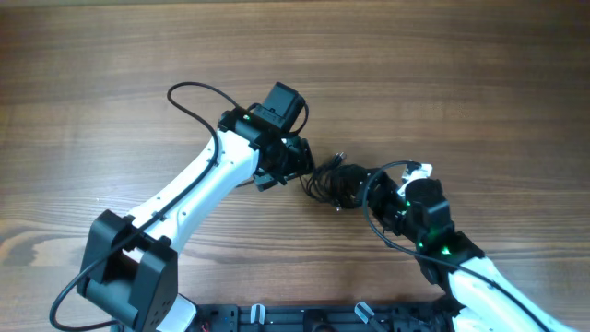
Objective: Untangle cables
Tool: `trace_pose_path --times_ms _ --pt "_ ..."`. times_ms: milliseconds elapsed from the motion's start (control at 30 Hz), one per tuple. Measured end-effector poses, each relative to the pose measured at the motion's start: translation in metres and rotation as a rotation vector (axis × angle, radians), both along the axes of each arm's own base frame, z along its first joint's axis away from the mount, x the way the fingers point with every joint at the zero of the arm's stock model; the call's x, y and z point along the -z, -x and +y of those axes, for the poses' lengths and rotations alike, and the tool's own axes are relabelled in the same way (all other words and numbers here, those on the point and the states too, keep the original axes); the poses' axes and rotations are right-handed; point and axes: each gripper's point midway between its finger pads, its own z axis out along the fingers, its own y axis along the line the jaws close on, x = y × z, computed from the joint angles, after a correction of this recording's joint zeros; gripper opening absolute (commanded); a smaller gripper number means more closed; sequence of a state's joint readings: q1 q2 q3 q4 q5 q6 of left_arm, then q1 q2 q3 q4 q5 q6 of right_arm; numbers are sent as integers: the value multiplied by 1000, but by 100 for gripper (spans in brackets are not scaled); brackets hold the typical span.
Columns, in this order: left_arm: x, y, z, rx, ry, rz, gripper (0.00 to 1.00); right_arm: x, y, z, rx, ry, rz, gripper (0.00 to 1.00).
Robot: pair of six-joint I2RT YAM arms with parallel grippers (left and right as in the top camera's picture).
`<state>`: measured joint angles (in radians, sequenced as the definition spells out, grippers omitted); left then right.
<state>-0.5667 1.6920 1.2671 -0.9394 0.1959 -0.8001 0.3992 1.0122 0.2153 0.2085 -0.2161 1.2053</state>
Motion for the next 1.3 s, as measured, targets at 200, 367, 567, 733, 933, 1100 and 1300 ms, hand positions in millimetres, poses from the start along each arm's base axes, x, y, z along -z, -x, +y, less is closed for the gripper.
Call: trace_pose_path --times_ms 200,367,567,733,933,1100,1300 --pt "16 6 -12 -62 -26 44 51 -20 9 -7 18 -22 -33 100" --pt "41 22 -25 -94 -78 118 47 1 22 -21 62 38 63 100" --pt "48 44 -42 -124 -101 157 62 11 24 -33 109 75 97 100" --pt "48 42 -54 -184 -86 129 60 19 28 -41 132 97 137 100" --pt "49 30 -56 -297 -85 89 30 26 34 -44 133 114 175 100" --pt "59 30 -55 -326 -108 97 29 26 34 -44 133 114 175 100" --pt "73 34 -64 -308 -119 101 29 28 36 -44 130 116 186 100"
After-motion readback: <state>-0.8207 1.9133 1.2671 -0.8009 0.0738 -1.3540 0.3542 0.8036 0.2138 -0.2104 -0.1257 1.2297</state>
